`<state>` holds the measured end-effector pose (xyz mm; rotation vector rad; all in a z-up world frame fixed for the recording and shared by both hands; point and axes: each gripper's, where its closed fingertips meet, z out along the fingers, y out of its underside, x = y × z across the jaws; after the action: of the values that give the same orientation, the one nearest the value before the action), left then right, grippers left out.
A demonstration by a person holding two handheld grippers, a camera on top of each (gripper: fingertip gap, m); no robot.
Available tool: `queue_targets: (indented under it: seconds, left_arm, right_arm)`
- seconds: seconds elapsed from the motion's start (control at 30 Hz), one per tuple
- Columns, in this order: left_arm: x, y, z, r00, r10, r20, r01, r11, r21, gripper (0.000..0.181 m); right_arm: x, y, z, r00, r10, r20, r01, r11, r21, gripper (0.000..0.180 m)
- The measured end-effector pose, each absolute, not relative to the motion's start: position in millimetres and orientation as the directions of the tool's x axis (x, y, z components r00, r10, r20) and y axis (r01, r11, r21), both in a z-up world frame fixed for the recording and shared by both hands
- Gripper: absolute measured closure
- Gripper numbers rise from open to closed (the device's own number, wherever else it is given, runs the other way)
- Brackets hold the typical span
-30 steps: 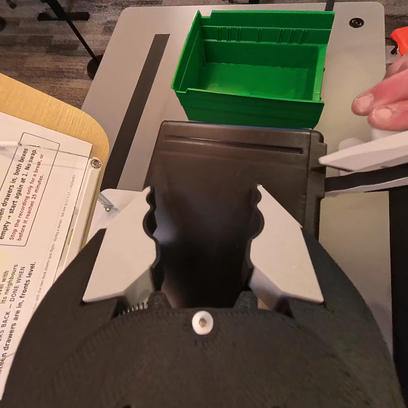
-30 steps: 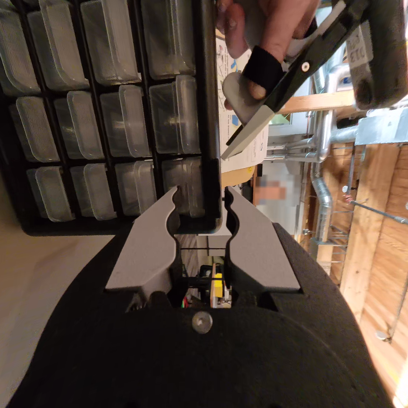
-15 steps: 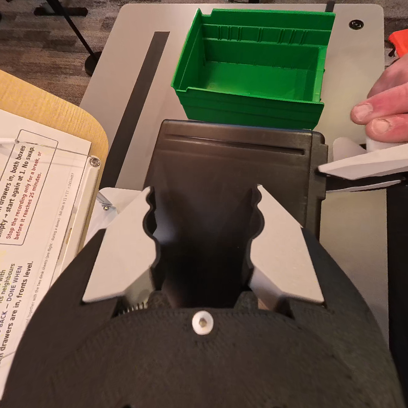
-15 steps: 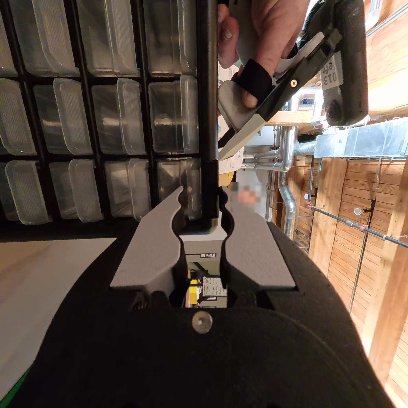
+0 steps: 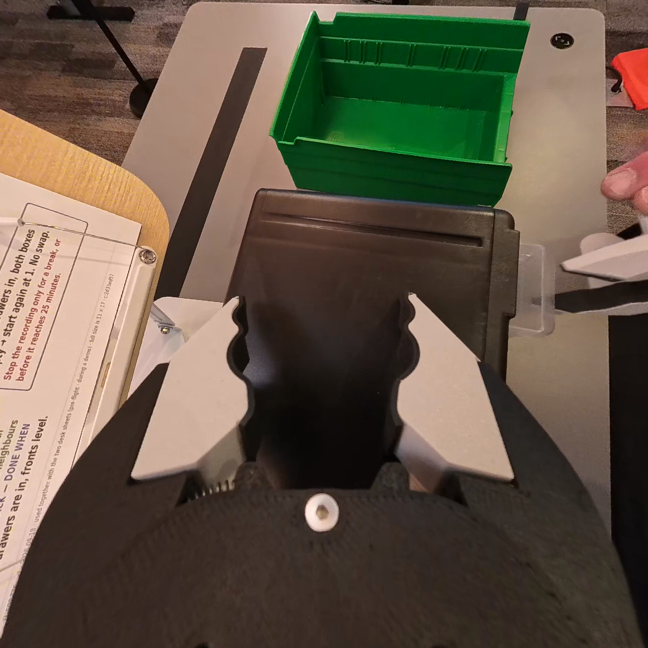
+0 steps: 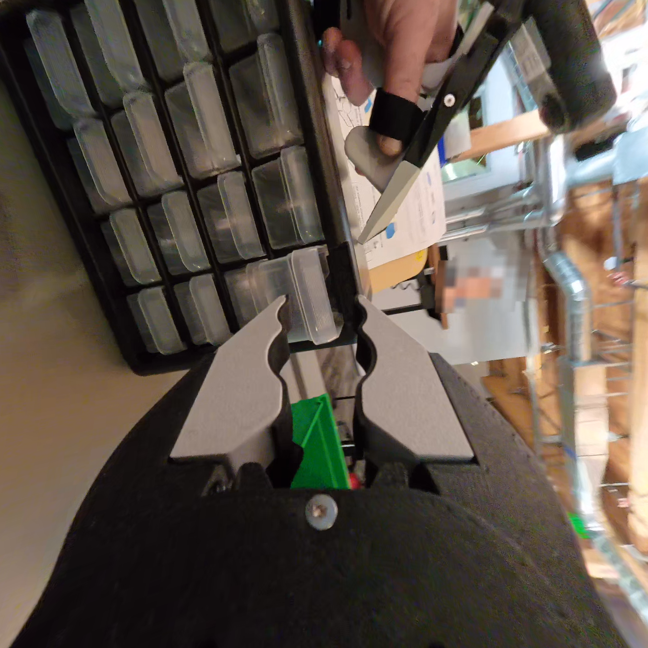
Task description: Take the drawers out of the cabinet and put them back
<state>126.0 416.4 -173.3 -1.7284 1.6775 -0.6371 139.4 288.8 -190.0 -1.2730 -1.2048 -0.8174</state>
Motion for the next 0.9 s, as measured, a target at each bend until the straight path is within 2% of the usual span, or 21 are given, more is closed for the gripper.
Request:
queue_targets:
  seconds: [0.13, 0.23, 0.33, 0.43, 0.67, 0.9]
  left_arm:
    - [126, 416, -173, 0.068, -0.994, -0.089, -0.684, 0.019, -0.729, 0.094]
    - [126, 416, -173, 0.066, -0.994, -0.092, -0.683, 0.022, -0.73, 0.095]
    - [126, 416, -173, 0.064, -0.994, -0.087, -0.684, 0.02, -0.729, 0.095]
    - [126, 416, -174, 0.064, -0.995, -0.077, -0.686, 0.012, -0.728, 0.095]
    - [127, 415, -175, 0.06, -0.997, -0.057, -0.689, 0.0, -0.725, 0.096]
    - [127, 415, -175, 0.061, -0.997, -0.043, -0.691, -0.011, -0.723, 0.096]
  right_arm:
    - [138, 287, -190, 0.325, 0.215, 0.921, 0.929, 0.112, -0.353, 0.13]
    - [135, 284, -188, 0.462, 0.259, 0.849, 0.868, 0.067, -0.492, 0.122]
    - [139, 284, -186, 0.6, 0.294, 0.744, 0.782, -0.016, -0.624, 0.104]
    - [150, 288, -188, 0.698, 0.285, 0.657, 0.706, -0.123, -0.697, 0.098]
    - [146, 287, -188, 0.885, 0.246, 0.394, 0.447, -0.216, -0.868, 0.086]
    - [146, 288, -192, 0.973, 0.159, 0.165, 0.202, -0.25, -0.947, 0.086]
